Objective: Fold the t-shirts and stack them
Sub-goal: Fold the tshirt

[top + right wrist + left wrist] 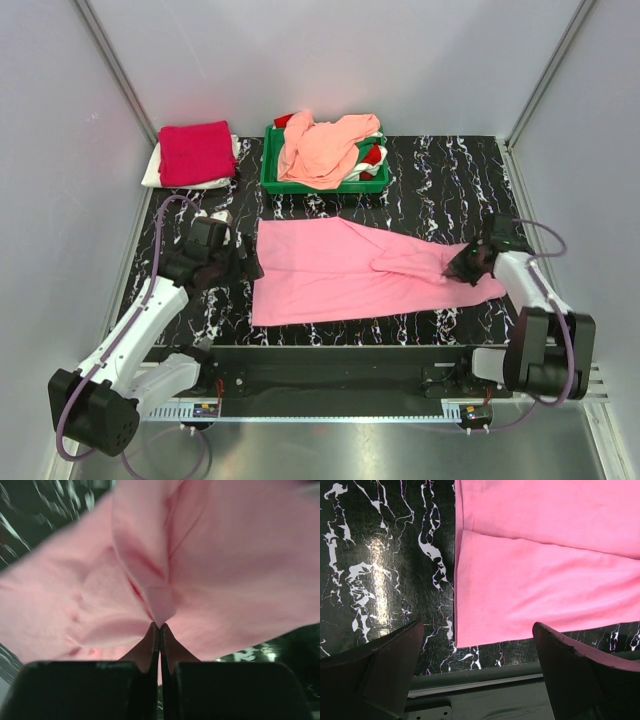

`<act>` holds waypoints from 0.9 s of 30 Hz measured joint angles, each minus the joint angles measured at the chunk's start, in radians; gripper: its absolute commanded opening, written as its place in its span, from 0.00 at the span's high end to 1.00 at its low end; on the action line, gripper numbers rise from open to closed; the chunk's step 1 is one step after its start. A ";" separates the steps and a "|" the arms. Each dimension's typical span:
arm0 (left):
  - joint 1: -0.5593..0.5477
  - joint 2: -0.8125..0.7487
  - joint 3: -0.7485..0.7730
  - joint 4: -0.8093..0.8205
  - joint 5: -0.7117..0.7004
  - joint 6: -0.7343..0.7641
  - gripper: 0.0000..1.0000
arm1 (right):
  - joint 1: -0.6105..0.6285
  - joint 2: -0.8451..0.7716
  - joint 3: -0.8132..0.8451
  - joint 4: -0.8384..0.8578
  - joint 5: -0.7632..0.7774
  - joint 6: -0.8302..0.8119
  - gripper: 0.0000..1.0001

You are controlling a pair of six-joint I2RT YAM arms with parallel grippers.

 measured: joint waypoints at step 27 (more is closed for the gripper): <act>0.027 0.500 0.192 0.144 -0.017 -0.024 0.12 | -0.200 -0.175 0.015 -0.005 -0.053 -0.045 0.05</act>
